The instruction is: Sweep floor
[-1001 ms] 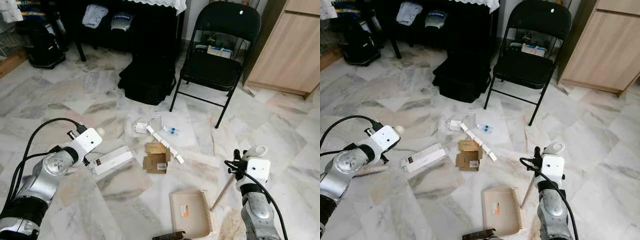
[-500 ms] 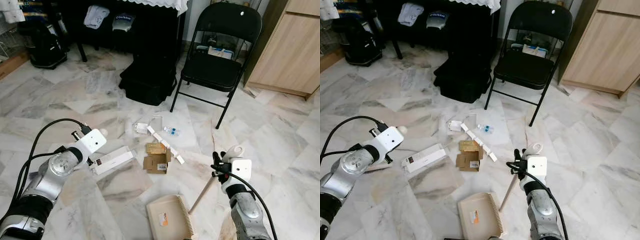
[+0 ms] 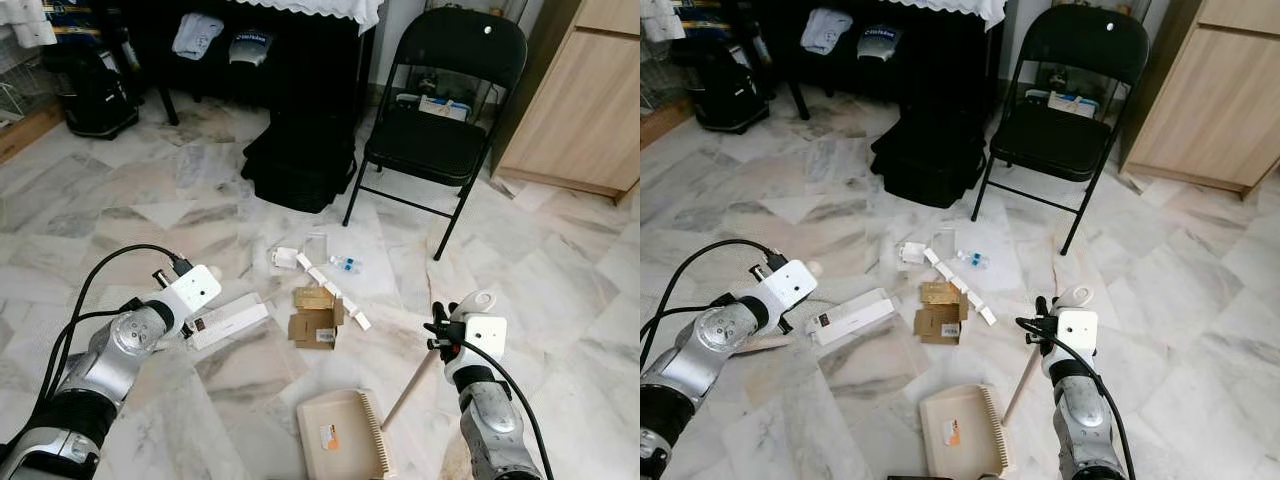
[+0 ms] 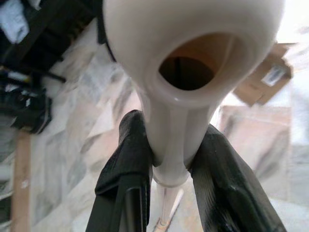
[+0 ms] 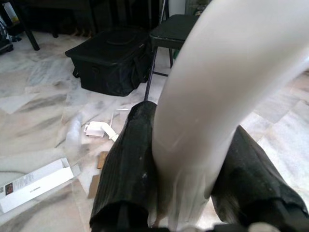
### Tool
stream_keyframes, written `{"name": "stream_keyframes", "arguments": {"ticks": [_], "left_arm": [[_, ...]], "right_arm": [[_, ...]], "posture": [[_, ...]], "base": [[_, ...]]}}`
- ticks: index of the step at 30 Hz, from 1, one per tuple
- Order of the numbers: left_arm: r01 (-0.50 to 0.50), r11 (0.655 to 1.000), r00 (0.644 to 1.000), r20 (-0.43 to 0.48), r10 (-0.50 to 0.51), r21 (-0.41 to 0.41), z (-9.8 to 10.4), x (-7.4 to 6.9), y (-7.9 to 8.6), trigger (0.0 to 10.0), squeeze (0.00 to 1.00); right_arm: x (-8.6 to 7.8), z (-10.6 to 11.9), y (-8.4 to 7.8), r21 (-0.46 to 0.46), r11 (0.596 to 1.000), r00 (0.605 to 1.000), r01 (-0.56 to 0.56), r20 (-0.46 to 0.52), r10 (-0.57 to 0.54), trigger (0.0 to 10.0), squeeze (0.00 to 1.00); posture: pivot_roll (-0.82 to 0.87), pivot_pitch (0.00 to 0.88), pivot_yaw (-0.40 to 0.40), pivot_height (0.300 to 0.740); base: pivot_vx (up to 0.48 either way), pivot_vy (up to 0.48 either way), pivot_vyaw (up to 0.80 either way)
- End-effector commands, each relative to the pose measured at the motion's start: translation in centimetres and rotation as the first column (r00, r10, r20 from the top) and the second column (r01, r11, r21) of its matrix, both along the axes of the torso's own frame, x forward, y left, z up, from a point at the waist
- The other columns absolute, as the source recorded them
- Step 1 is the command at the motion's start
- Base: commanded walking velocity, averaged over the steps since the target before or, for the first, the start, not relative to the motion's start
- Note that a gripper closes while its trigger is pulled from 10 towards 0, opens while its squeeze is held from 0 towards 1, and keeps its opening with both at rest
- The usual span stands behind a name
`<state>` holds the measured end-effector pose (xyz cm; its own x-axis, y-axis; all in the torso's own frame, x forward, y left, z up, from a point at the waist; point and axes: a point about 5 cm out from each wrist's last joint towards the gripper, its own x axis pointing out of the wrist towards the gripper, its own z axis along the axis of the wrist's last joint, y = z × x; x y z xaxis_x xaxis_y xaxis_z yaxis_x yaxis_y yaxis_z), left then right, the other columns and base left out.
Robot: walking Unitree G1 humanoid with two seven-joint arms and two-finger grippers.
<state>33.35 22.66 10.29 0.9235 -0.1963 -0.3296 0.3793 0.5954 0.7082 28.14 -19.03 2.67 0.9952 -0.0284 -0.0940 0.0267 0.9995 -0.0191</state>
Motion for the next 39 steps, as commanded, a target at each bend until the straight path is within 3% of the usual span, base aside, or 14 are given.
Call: {"name": "stream_keyframes", "arguments": {"ticks": [1,2,3,4,5,7,8,10,17,21,39], "left_arm": [[-0.111,0.993,0.983,0.142,0.115,-0.034,1.9,0.8,1.5,10.0,0.0],[-0.172,0.976,0.963,0.184,0.195,-0.135,2.1,0.8,1.9,10.0,0.0],[-0.172,0.976,0.963,0.184,0.195,-0.135,2.1,0.8,1.9,10.0,0.0],[-0.233,0.923,0.929,0.21,0.304,-0.306,2.2,0.6,2.3,10.0,0.0],[-0.247,0.905,0.919,0.212,0.332,-0.347,2.2,0.5,2.4,10.0,0.0],[-0.26,0.803,0.889,0.191,0.415,-0.536,1.8,0.0,2.3,10.0,0.0],[-0.266,0.729,0.865,0.177,0.469,-0.631,1.0,-0.7,2.0,10.0,0.0],[-0.276,0.688,0.853,0.159,0.497,-0.671,0.2,-1.3,1.5,10.0,0.0],[-0.273,0.666,0.866,0.123,0.484,-0.694,-2.3,-2.7,-1.1,10.0,0.0],[-0.252,0.635,0.867,0.122,0.484,-0.731,-2.2,-2.8,-1.7,10.0,0.0],[-0.21,0.636,0.862,0.167,0.479,-0.743,-1.4,-2.6,-1.7,10.0,0.0]], "right_arm": [[-0.8,-1.0,-1.3,-0.032,0.998,0.997,0.061,-0.047,-0.062,10.0,0.0],[-0.9,-1.1,-1.7,-0.029,0.996,0.995,0.088,-0.05,-0.09,10.0,0.0],[-0.9,-1.1,-1.7,-0.029,0.996,0.995,0.088,-0.05,-0.09,10.0,0.0],[-1.0,-1.2,-1.9,-0.027,0.994,0.993,0.103,-0.049,-0.105,10.0,0.0],[-1.0,-1.2,-2.0,-0.028,0.994,0.993,0.107,-0.048,-0.108,10.0,0.0],[-1.2,-1.4,-2.1,-0.029,0.993,0.992,0.115,-0.056,-0.117,10.0,0.0],[-1.4,-1.6,-2.3,-0.024,0.991,0.99,0.129,-0.062,-0.131,10.0,0.0],[-1.6,-1.8,-2.3,-0.018,0.99,0.988,0.14,-0.065,-0.141,10.0,0.0],[-1.9,-2.1,-2.4,-0.014,0.988,0.986,0.154,-0.067,-0.155,10.0,0.0],[-1.9,-2.0,-2.5,-0.011,0.987,0.985,0.161,-0.059,-0.161,10.0,0.0],[-1.7,-1.5,-2.5,-0.014,0.987,0.987,0.159,-0.014,-0.159,10.0,0.0]], "posture": [[-0.1,0.062,0.006,0.74],[-0.11,0.061,0.007,0.74],[-0.11,0.061,0.007,0.74],[-0.11,0.061,0.008,0.74],[-0.11,0.061,0.011,0.74],[-0.11,0.064,0.011,0.74],[-0.11,0.068,0.01,0.74],[-0.11,0.071,0.008,0.74],[-0.11,0.08,0.008,0.74],[-0.12,0.084,0.008,0.74],[-0.12,0.091,0.004,0.74]], "base": [[0.0,0.0,0.0],[0.0,0.0,0.0],[0.0,0.0,0.0],[0.0,0.0,0.0],[0.0,0.0,0.0],[0.0,0.0,0.0],[0.0,0.0,0.0],[0.0,0.0,0.0],[0.0,0.0,0.0],[0.0,0.0,0.0],[0.0,0.0,0.0]]}}
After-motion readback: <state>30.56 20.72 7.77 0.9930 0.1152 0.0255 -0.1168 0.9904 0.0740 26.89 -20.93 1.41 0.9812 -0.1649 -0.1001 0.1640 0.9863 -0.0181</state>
